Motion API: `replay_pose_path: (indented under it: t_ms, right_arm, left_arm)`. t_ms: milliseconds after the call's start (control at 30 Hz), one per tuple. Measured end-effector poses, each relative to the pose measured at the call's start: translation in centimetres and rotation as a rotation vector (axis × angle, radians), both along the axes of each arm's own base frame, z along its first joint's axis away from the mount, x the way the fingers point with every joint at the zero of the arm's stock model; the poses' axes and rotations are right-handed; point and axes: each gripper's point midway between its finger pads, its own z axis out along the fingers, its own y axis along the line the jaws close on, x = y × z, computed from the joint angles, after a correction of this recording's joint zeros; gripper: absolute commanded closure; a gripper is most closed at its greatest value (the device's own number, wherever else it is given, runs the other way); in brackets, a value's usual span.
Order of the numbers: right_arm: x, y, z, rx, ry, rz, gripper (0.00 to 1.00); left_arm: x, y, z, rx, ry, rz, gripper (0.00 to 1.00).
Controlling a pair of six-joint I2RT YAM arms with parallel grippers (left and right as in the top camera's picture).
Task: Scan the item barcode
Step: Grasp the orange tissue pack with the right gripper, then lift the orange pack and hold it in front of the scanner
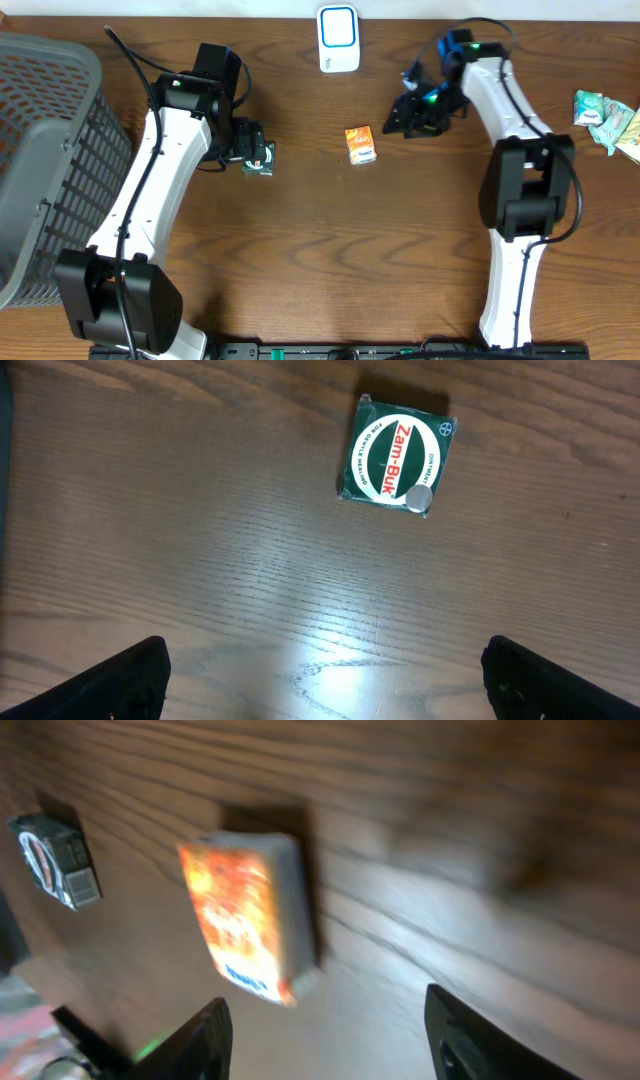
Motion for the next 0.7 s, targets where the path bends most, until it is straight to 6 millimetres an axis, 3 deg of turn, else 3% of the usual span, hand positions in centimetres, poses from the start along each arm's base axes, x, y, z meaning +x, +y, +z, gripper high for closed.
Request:
replay_pose_path:
  t_ms: [200,333,433,500,600,700]
  right_arm:
    - [1.1,4.2,0.0,0.016,-0.093,0.055,0.42]
    - [1.4,4.5,-0.8,0.009,-0.102,0.034,0.42]
    - [0.9,4.2,-2.6,-0.009,-0.072,-0.001,0.45]
    - [0.6,4.6,-3.5,0.024,-0.065,-0.014,0.58]
    - [0.2,5.1,-3.9,0.053,-0.070,-0.016,0.96]
    - [-1.1,6.0,-4.1,0.107,-0.021,-0.015,0.99]
  left_arm:
    - [0.0,0.0,0.0,0.000,0.000,0.000,0.02]
    - [0.0,0.0,0.0,0.000,0.000,0.000,0.02]
    - [0.0,0.0,0.0,0.000,0.000,0.000,0.02]
    - [0.0,0.0,0.0,0.000,0.000,0.000,0.02]
    - [0.0,0.0,0.0,0.000,0.000,0.000,0.02]
    - [0.0,0.0,0.0,0.000,0.000,0.000,0.02]
